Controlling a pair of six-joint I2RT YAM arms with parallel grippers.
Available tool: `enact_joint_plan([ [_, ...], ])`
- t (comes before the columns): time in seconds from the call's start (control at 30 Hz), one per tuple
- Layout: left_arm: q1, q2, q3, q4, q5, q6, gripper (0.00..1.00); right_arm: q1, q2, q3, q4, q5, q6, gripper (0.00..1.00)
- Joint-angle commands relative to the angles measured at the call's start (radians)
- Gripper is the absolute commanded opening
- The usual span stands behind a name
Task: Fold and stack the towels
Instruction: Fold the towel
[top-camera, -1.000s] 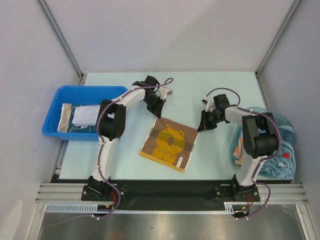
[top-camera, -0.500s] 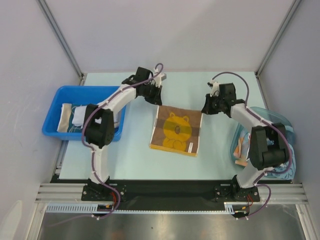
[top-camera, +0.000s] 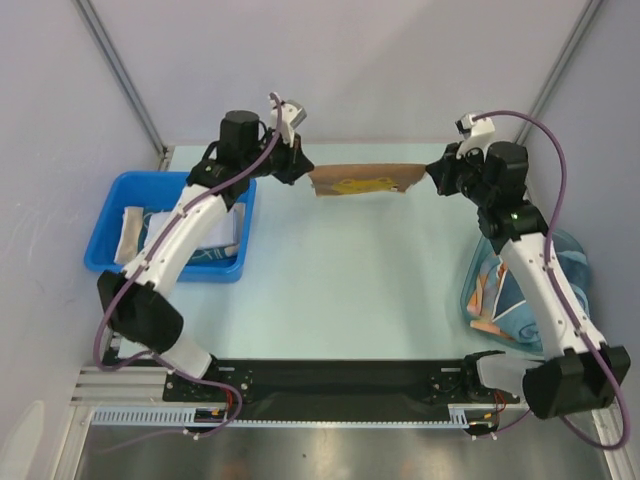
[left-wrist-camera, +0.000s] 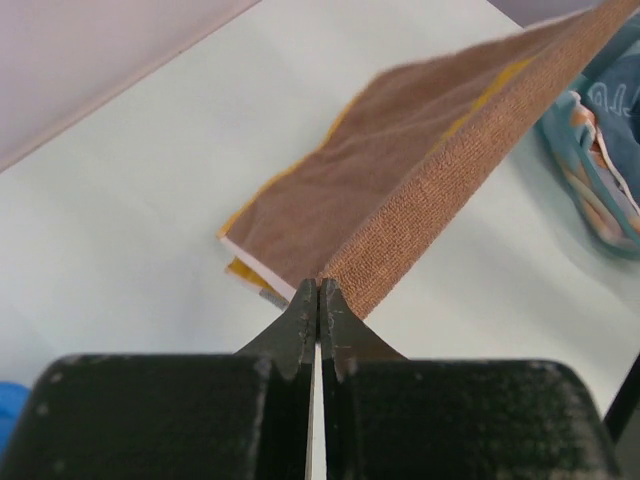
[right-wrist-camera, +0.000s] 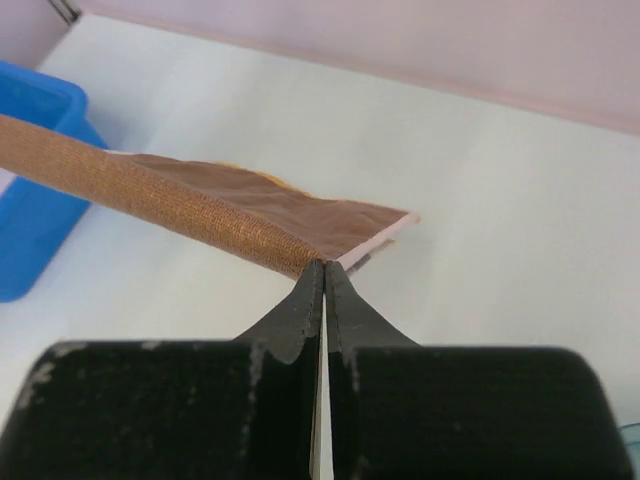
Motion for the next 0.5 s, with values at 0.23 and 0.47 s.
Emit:
enact_joint_plan([
  [0.23, -0.114, -0.337, -0.234, -0.043, -0.143, -0.027, 0.0, 0.116, -0.323, -0.074, -0.161, 0.049, 0.038, 0.0],
  [0.47, -0.122, -0.337, -0.342, -0.057, -0.249, -0.158, 0.0, 0.152, -0.252, -0.203, -0.134, 0.048, 0.107, 0.0],
])
